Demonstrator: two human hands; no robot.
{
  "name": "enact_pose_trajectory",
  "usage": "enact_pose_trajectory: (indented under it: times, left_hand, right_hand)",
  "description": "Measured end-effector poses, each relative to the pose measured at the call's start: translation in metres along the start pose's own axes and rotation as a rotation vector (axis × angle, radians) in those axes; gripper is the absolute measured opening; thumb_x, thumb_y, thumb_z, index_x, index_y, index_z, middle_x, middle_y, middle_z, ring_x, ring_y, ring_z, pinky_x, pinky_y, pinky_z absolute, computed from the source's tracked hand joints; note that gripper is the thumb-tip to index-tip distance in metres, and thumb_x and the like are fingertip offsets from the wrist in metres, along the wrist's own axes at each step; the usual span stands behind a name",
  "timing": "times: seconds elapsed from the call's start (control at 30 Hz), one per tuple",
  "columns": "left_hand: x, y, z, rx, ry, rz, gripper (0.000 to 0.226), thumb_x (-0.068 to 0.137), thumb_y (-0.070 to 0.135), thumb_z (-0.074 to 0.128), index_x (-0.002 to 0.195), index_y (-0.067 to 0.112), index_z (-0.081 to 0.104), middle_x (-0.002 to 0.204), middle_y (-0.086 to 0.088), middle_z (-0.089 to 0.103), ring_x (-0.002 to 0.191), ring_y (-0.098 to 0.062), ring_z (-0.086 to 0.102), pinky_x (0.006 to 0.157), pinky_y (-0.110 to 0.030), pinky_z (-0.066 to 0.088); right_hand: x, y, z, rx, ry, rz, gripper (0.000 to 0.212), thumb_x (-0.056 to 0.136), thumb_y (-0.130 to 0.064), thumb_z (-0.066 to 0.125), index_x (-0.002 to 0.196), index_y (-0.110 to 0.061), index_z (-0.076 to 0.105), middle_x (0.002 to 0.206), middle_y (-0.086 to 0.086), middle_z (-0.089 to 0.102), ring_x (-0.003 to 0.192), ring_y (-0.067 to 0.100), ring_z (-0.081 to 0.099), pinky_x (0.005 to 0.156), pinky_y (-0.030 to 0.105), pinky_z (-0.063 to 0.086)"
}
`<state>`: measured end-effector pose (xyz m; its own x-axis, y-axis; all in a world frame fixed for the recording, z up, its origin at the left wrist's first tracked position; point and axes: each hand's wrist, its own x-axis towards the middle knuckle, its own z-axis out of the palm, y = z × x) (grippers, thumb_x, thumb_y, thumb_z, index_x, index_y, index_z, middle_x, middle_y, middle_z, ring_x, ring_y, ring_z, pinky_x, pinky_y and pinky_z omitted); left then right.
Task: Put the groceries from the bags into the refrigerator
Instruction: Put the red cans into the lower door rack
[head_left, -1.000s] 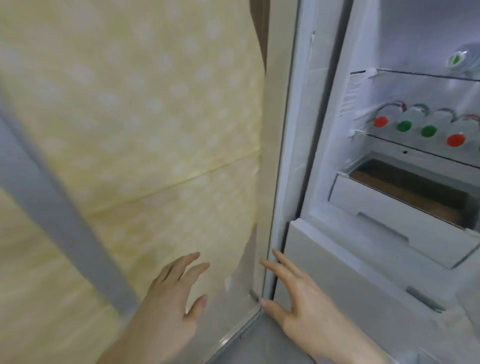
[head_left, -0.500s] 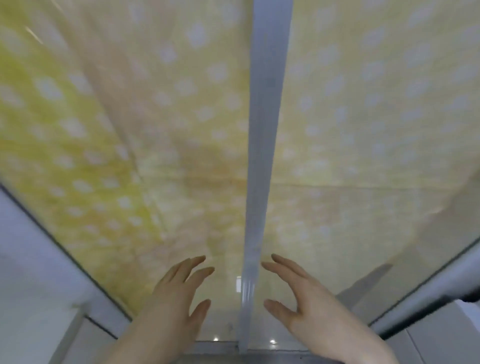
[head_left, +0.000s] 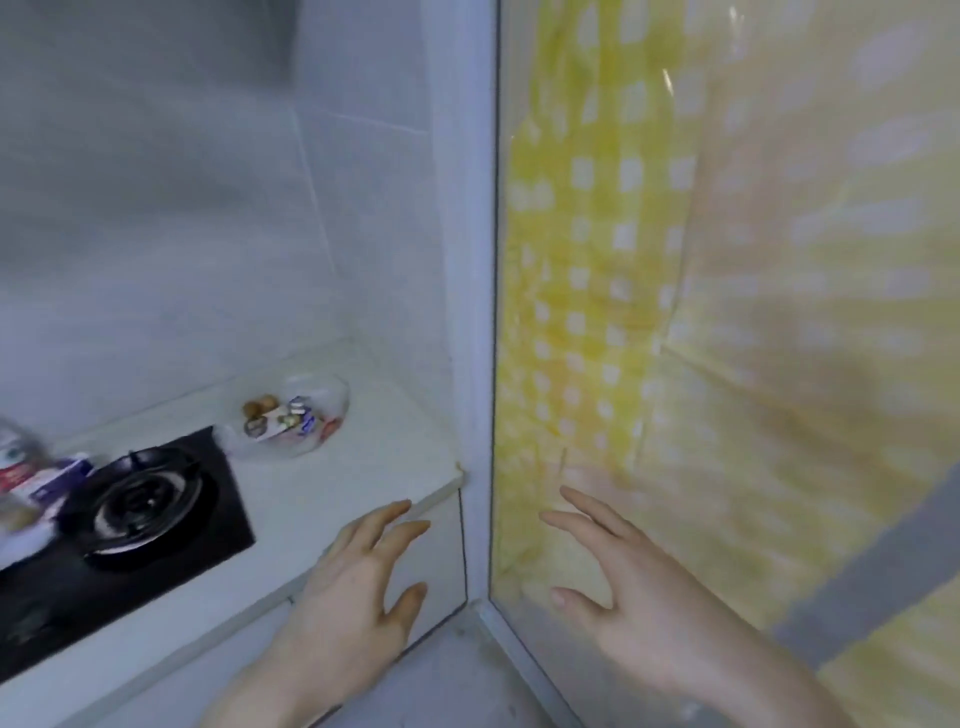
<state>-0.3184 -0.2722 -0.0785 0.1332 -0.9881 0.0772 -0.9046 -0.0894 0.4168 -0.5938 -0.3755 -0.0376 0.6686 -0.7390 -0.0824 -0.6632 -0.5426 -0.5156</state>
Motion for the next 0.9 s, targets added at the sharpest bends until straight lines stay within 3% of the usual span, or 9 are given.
enact_pose_trajectory:
  times: [0.07, 0.33, 0.43, 0.53, 0.73, 0.9]
  left_hand:
    - [-0.022, -0.023, -0.016, 0.007, 0.067, -0.09, 0.059, 0.089, 0.049, 0.054, 0.146, 0.04, 0.042, 0.157, 0.024, 0.023, 0.145, -0.006, 0.026, 0.117, -0.024, 0.028]
    - [-0.107, -0.125, -0.08, 0.051, 0.252, -0.387, 0.057, 0.094, 0.044, 0.058, 0.147, 0.042, 0.039, 0.158, 0.026, 0.02, 0.145, -0.003, 0.02, 0.117, -0.021, 0.022]
    - [-0.135, -0.164, -0.097, 0.07, 0.284, -0.468, 0.057, 0.093, 0.045, 0.058, 0.147, 0.042, 0.04, 0.156, 0.028, 0.02, 0.145, -0.003, 0.02, 0.117, -0.021, 0.023]
    - [-0.158, -0.201, -0.11, 0.08, 0.306, -0.524, 0.059, 0.089, 0.049, 0.057, 0.145, 0.042, 0.042, 0.152, 0.03, 0.021, 0.144, -0.005, 0.024, 0.117, -0.022, 0.024]
    - [-0.201, -0.259, -0.13, 0.078, 0.341, -0.643, 0.061, 0.083, 0.052, 0.054, 0.143, 0.041, 0.047, 0.15, 0.029, 0.026, 0.14, -0.006, 0.032, 0.115, -0.023, 0.029]
    - [-0.24, -0.301, -0.138, 0.034, 0.375, -0.801, 0.06, 0.08, 0.055, 0.051, 0.139, 0.043, 0.049, 0.149, 0.028, 0.028, 0.137, -0.005, 0.037, 0.109, -0.02, 0.029]
  right_hand:
    - [0.025, -0.026, 0.01, 0.024, -0.027, -0.087, 0.065, 0.099, -0.052, 0.055, 0.155, -0.05, 0.022, 0.16, -0.04, -0.007, 0.151, -0.009, 0.007, 0.121, 0.019, 0.015]
    - [0.101, -0.144, 0.081, 0.046, -0.171, -0.358, 0.062, 0.097, -0.051, 0.058, 0.149, -0.054, 0.026, 0.157, -0.043, -0.006, 0.148, -0.012, 0.014, 0.114, 0.012, 0.019]
    - [0.126, -0.183, 0.107, 0.034, -0.214, -0.428, 0.058, 0.096, -0.051, 0.059, 0.142, -0.06, 0.026, 0.152, -0.046, -0.006, 0.147, -0.012, 0.018, 0.108, 0.008, 0.019]
    - [0.149, -0.221, 0.129, 0.049, -0.248, -0.478, 0.056, 0.095, -0.051, 0.06, 0.134, -0.065, 0.022, 0.153, -0.045, -0.004, 0.147, -0.01, 0.02, 0.11, 0.011, 0.021]
    - [0.189, -0.292, 0.178, 0.063, -0.299, -0.571, 0.062, 0.094, -0.049, 0.062, 0.146, -0.056, 0.029, 0.156, -0.042, -0.001, 0.144, -0.013, 0.022, 0.106, 0.006, 0.018]
    - [0.225, -0.343, 0.217, 0.058, -0.432, -0.653, 0.06, 0.093, -0.051, 0.062, 0.143, -0.06, 0.029, 0.153, -0.046, -0.002, 0.144, -0.015, 0.021, 0.11, 0.01, 0.021]
